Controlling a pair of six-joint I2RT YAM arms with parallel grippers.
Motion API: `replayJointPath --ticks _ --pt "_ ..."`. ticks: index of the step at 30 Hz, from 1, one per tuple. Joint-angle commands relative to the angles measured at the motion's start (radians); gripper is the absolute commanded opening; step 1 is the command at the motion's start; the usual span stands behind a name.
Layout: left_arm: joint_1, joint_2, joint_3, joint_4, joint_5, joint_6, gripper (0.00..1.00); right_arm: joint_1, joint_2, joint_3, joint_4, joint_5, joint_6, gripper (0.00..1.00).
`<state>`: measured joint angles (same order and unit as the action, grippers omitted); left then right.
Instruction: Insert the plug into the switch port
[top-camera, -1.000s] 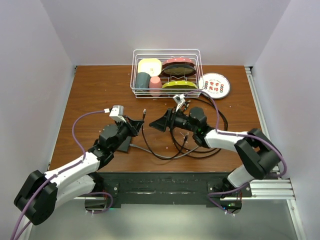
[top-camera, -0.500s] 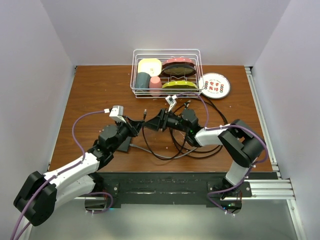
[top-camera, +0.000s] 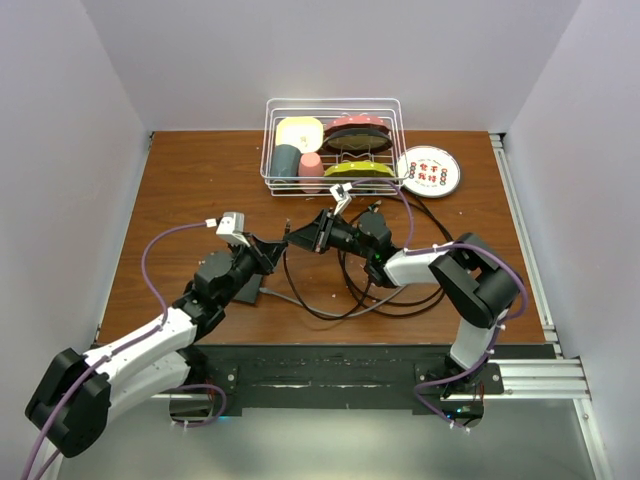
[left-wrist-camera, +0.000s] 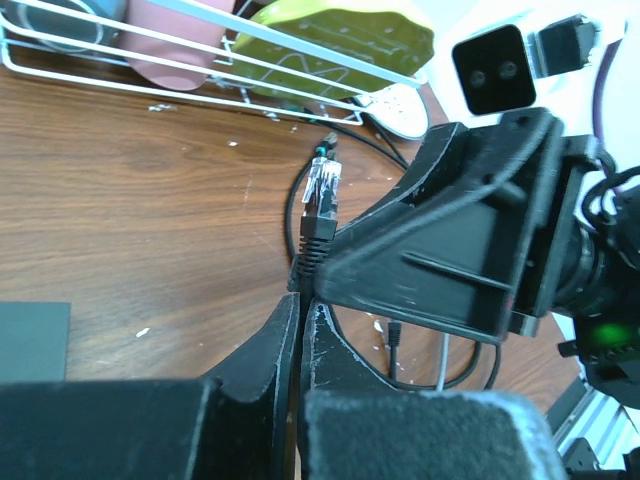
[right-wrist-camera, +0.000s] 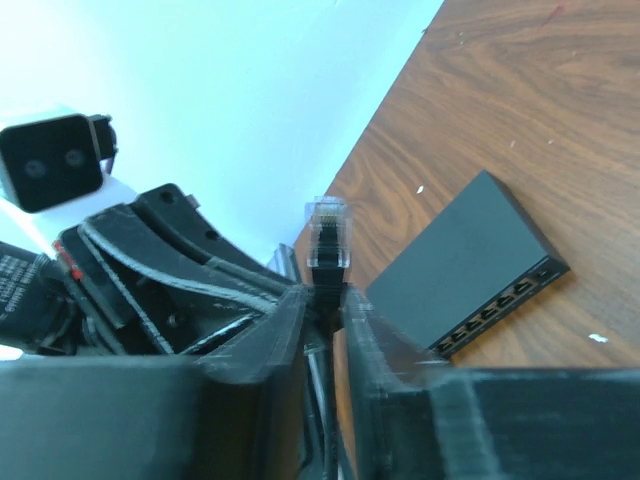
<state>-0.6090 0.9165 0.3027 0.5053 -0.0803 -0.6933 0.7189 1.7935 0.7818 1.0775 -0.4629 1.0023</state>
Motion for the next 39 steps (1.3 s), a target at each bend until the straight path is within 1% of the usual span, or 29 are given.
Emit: replayJointPath --ticks 1,3,4,12,15,16,18,19,20,22,24,25,28,29,34,36,37,38,39 --pt "-0.005 -0.031 0.001 0.048 0.033 0.0 0.0 0.005 -0.006 0.031 0.047 0.032 -0.002 0.11" --pt "-0.005 -0.036 0.0 0.045 0.039 0.0 0.0 0.005 -0.008 0.022 0.062 0.036 -0.002 0.02" --pt "-0.005 -0.041 -0.004 0.044 0.04 0.0 0.0 0.005 -0.013 0.02 0.067 0.038 -0.004 0.0" --pt "-0.003 -0.073 -0.016 0.027 0.037 0.021 0.0 0.004 -0.051 0.007 0.032 0.061 -0.059 0.0" --pt "-0.005 -0.083 -0.014 0.01 0.036 0.038 0.13 0.004 -0.066 0.008 0.001 0.064 -0.09 0.0" --pt "-0.003 -0.085 -0.011 0.001 0.036 0.043 0.24 0.004 -0.071 0.008 -0.017 0.066 -0.109 0.0" --pt "-0.005 -0.091 -0.008 -0.013 0.042 0.064 0.33 0.001 -0.086 0.007 -0.03 0.069 -0.126 0.0" --pt "-0.003 -0.099 -0.007 -0.013 0.054 0.08 0.46 -0.001 -0.091 0.005 -0.045 0.069 -0.142 0.0" --pt "-0.003 -0.1 -0.002 -0.023 0.071 0.103 0.52 -0.007 -0.095 0.005 -0.051 0.07 -0.146 0.0" --pt "-0.005 -0.111 0.012 -0.045 0.076 0.121 0.61 -0.01 -0.105 0.005 -0.07 0.06 -0.168 0.0" --pt "-0.005 -0.137 0.016 -0.071 0.076 0.136 0.65 -0.015 -0.115 0.011 -0.094 0.053 -0.206 0.0" --pt "-0.005 -0.146 0.019 -0.08 0.062 0.138 0.7 -0.016 -0.12 0.013 -0.126 0.053 -0.22 0.0" --pt "-0.002 -0.191 0.032 -0.109 0.034 0.135 0.76 -0.016 -0.129 0.03 -0.175 0.012 -0.284 0.0" --pt "-0.001 -0.199 0.038 -0.131 0.024 0.141 0.76 -0.018 -0.129 0.037 -0.189 -0.037 -0.3 0.0" --pt "0.011 -0.217 0.116 -0.183 0.036 0.196 0.75 -0.016 -0.163 0.06 -0.264 -0.163 -0.405 0.0" --pt "0.025 -0.197 0.15 -0.209 0.108 0.228 0.75 -0.018 -0.183 0.062 -0.296 -0.227 -0.47 0.0" --pt "0.041 -0.191 0.179 -0.217 0.137 0.238 0.75 -0.016 -0.193 0.065 -0.344 -0.249 -0.493 0.0" --pt "0.049 -0.182 0.193 -0.217 0.213 0.254 0.75 -0.016 -0.216 0.068 -0.369 -0.272 -0.516 0.0" --pt "0.06 -0.167 0.205 -0.221 0.25 0.262 0.74 -0.016 -0.227 0.079 -0.396 -0.299 -0.562 0.0"
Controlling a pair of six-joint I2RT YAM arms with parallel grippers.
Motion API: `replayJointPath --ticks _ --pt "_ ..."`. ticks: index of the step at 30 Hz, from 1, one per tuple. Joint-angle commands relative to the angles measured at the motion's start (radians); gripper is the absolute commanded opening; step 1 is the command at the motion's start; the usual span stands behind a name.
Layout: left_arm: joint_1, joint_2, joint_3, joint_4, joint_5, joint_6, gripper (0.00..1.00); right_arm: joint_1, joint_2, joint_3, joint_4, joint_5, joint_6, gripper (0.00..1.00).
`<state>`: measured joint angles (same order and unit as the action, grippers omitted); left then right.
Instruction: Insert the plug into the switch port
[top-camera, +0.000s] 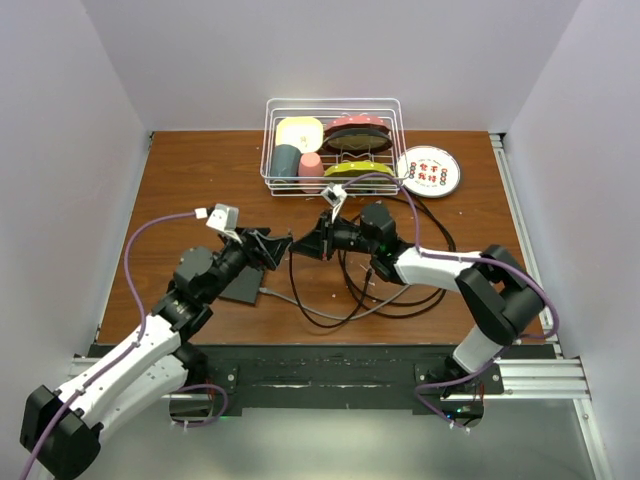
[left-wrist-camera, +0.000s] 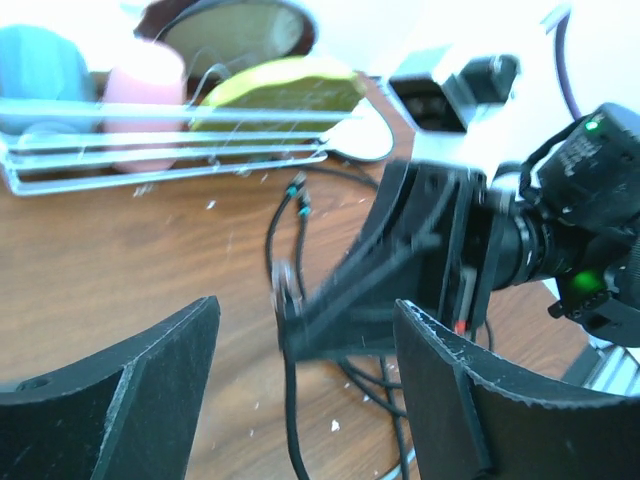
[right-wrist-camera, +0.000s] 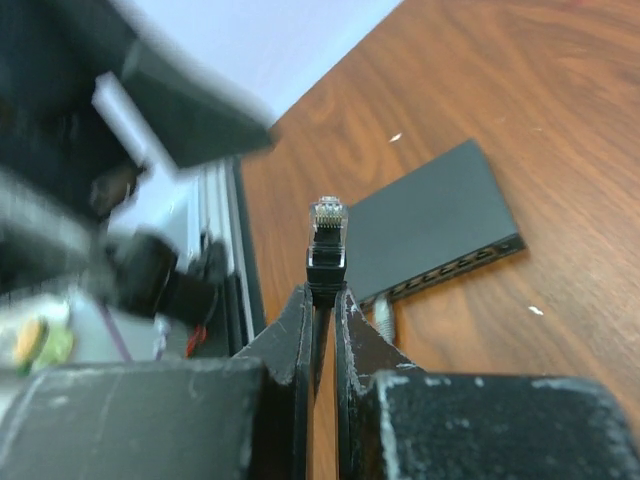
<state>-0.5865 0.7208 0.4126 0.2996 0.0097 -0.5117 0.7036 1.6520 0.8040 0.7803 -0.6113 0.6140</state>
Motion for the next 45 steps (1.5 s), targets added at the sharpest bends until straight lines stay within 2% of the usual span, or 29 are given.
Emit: replayJointPath --ticks 1,7,9,14,19,22,32,34,37,38,40,41,44,45 --pt "0.056 0.034 0.115 -0.014 0.194 0.085 0.74 -0.001 -0.098 0.063 -0.158 -0.198 -0.197 0.0" --pt "0.157 0.068 0.123 0.071 0.487 0.084 0.71 -0.001 -0.195 0.115 -0.422 -0.352 -0.384 0.0" --pt "0.174 0.068 0.108 0.145 0.588 0.062 0.7 -0.003 -0.231 0.129 -0.479 -0.39 -0.433 0.0" --pt "0.177 0.055 0.052 0.364 0.784 -0.013 0.68 -0.001 -0.282 0.124 -0.493 -0.458 -0.436 0.0" --pt "0.175 0.095 0.032 0.482 0.929 -0.069 0.67 -0.001 -0.299 0.132 -0.497 -0.516 -0.435 0.0" --pt "0.175 0.1 0.015 0.568 0.969 -0.091 0.67 -0.001 -0.304 0.133 -0.503 -0.528 -0.433 0.0" --pt "0.116 0.166 0.028 0.559 0.971 -0.056 0.64 -0.001 -0.314 0.135 -0.46 -0.561 -0.392 0.0" --pt "0.091 0.181 0.038 0.544 0.961 -0.035 0.6 -0.003 -0.311 0.133 -0.443 -0.565 -0.378 0.0" --pt "0.074 0.204 0.048 0.542 0.955 -0.024 0.43 -0.001 -0.311 0.13 -0.429 -0.567 -0.367 0.0" --pt "0.074 0.206 0.048 0.546 0.954 -0.025 0.3 -0.001 -0.313 0.13 -0.429 -0.567 -0.365 0.0" --pt "0.073 0.201 0.048 0.549 0.944 -0.025 0.14 -0.001 -0.311 0.13 -0.431 -0.564 -0.365 0.0" --pt "0.071 0.192 0.045 0.549 0.938 -0.025 0.0 -0.003 -0.313 0.13 -0.432 -0.562 -0.365 0.0" --pt "0.073 0.16 0.038 0.526 0.903 -0.024 0.0 -0.001 -0.319 0.135 -0.447 -0.529 -0.372 0.0" --pt "0.071 0.152 0.038 0.518 0.889 -0.024 0.0 -0.001 -0.322 0.138 -0.473 -0.489 -0.375 0.06"
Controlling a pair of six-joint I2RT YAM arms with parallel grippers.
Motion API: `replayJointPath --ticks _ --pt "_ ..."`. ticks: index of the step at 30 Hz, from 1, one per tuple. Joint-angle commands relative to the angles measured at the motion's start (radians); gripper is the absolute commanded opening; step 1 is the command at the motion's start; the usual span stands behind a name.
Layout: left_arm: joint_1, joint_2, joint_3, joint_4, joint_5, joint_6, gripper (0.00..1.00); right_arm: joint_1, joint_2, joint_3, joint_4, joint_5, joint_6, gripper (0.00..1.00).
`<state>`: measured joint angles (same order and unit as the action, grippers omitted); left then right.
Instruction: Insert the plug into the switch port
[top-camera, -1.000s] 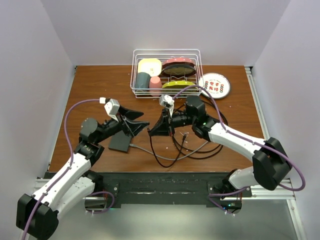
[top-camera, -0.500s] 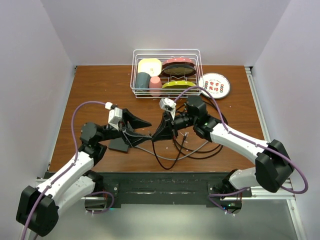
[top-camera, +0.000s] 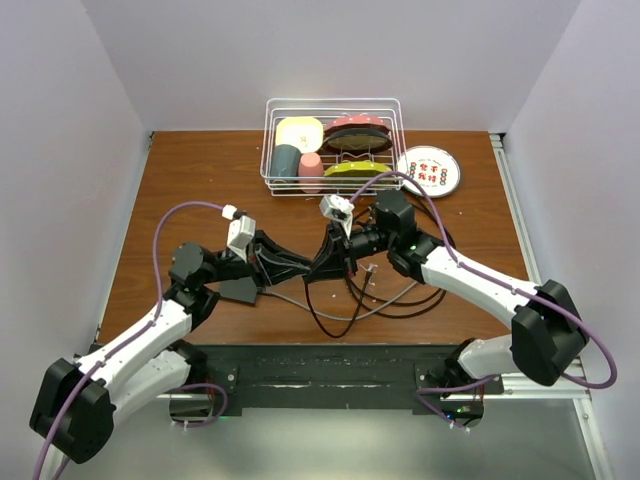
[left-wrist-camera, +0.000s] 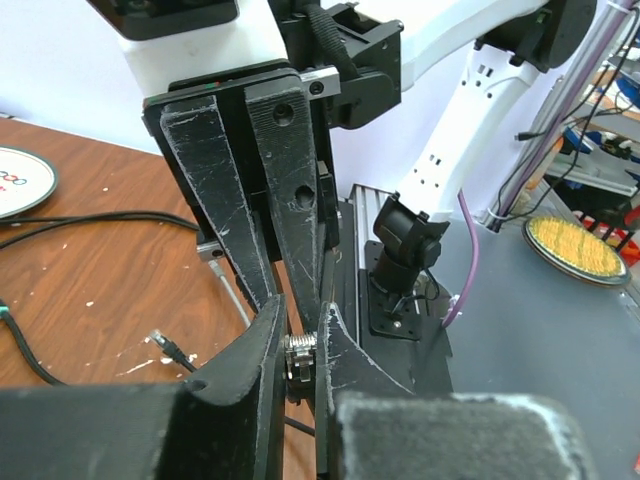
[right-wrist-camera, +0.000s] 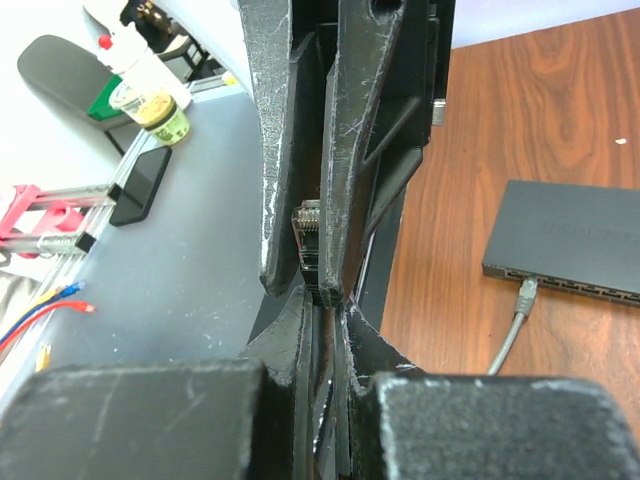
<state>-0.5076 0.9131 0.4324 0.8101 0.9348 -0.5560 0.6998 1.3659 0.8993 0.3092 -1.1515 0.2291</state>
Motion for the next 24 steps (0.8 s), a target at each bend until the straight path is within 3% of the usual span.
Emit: replayJointPath --ticks 1,5,9,14,19,24 --pt "-0.008 -0.049 0.017 -0.014 -0.074 0.018 0.0 0.003 -0.05 0.047 -0.028 0.085 0.001 0.14" --pt "-0.008 -0.115 0.011 -0.098 -0.223 0.018 0.0 0.003 -0.106 0.067 -0.127 0.231 -0.057 0.59" --pt "-0.008 -0.166 0.014 -0.213 -0.428 0.01 0.0 0.004 -0.169 0.052 -0.145 0.386 -0.063 0.83" --pt "-0.008 -0.172 0.037 -0.316 -0.614 -0.067 0.0 0.043 -0.203 0.03 -0.122 0.597 -0.057 0.91" --pt "-0.008 -0.169 0.057 -0.426 -0.793 -0.154 0.0 0.137 -0.166 0.039 -0.099 0.821 -0.053 0.92" --pt "-0.008 -0.171 0.078 -0.508 -0.878 -0.223 0.0 0.176 -0.11 0.053 -0.069 1.001 -0.025 0.89"
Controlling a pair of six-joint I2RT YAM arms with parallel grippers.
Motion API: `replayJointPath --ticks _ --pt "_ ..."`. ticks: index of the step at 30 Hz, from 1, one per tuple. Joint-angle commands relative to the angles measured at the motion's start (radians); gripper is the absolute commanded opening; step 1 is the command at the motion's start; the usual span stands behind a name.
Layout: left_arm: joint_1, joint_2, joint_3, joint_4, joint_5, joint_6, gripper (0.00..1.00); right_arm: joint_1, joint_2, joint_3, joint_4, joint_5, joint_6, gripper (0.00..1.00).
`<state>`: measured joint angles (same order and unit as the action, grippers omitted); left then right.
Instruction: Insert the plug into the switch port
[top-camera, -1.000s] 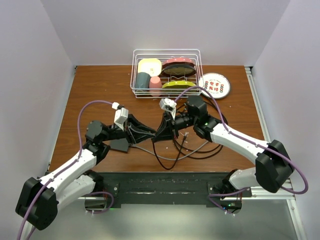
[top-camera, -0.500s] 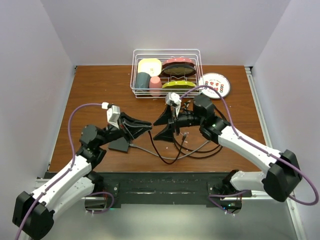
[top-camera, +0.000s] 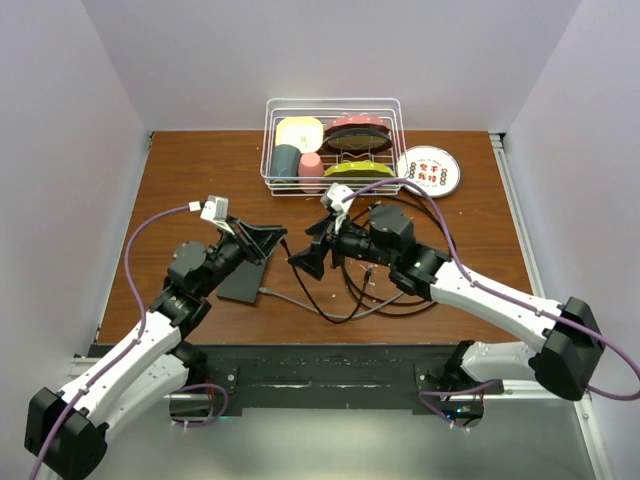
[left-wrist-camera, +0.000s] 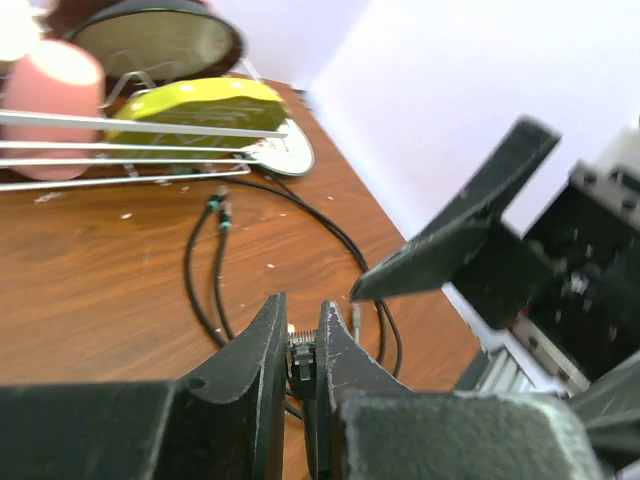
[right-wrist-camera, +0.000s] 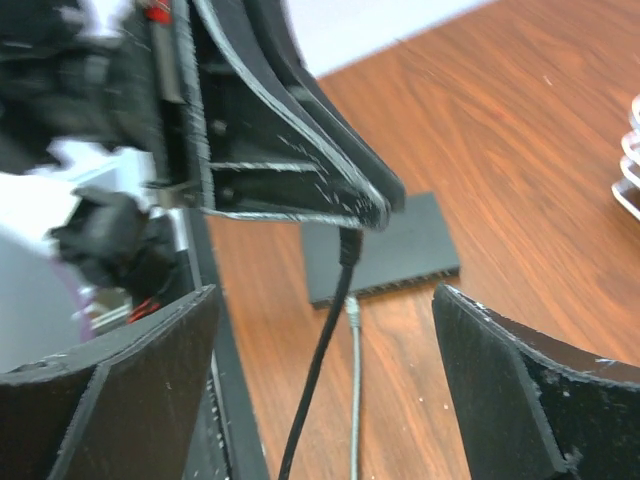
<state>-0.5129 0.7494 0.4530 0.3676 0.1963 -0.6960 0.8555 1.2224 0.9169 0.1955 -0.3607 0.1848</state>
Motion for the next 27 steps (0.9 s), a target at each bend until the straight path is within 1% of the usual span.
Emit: replayJointPath --ticks 1,3,11,15,18,19,20,21,22,23,25,26,27 --pt "-0.001 -0.01 0.056 -0.071 -0.146 -0.097 0.0 0.031 0.051 0.039 0.05 0.226 0.021 0.88" --pt "-0.003 -0.016 0.059 -0.078 -0.149 -0.106 0.0 0.043 0.075 0.046 0.058 0.253 0.024 0.87" --pt "-0.003 -0.009 0.082 -0.107 -0.146 -0.099 0.0 0.057 0.15 0.066 0.142 0.246 0.065 0.81" --pt "-0.003 -0.005 0.082 -0.104 -0.138 -0.096 0.0 0.06 0.181 0.079 0.165 0.223 0.076 0.74" --pt "-0.003 0.001 0.084 -0.099 -0.129 -0.096 0.0 0.063 0.207 0.083 0.199 0.201 0.091 0.72" --pt "-0.003 0.004 0.082 -0.098 -0.127 -0.096 0.0 0.065 0.213 0.085 0.206 0.198 0.1 0.67" --pt "-0.003 0.004 0.082 -0.095 -0.124 -0.094 0.0 0.066 0.221 0.089 0.212 0.197 0.102 0.63" --pt "-0.003 0.002 0.082 -0.095 -0.123 -0.094 0.0 0.068 0.239 0.097 0.216 0.19 0.104 0.57" --pt "-0.003 -0.001 0.081 -0.093 -0.121 -0.094 0.0 0.07 0.246 0.103 0.213 0.184 0.104 0.44" --pt "-0.003 -0.004 0.078 -0.084 -0.12 -0.094 0.0 0.07 0.255 0.106 0.214 0.184 0.104 0.35" --pt "-0.003 -0.016 0.073 -0.081 -0.118 -0.092 0.0 0.071 0.262 0.111 0.213 0.183 0.104 0.16" --pt "-0.003 -0.021 0.075 -0.079 -0.12 -0.091 0.0 0.071 0.262 0.109 0.209 0.187 0.102 0.03" --pt "-0.001 -0.031 0.075 -0.081 -0.124 -0.083 0.0 0.071 0.261 0.109 0.205 0.196 0.099 0.0"
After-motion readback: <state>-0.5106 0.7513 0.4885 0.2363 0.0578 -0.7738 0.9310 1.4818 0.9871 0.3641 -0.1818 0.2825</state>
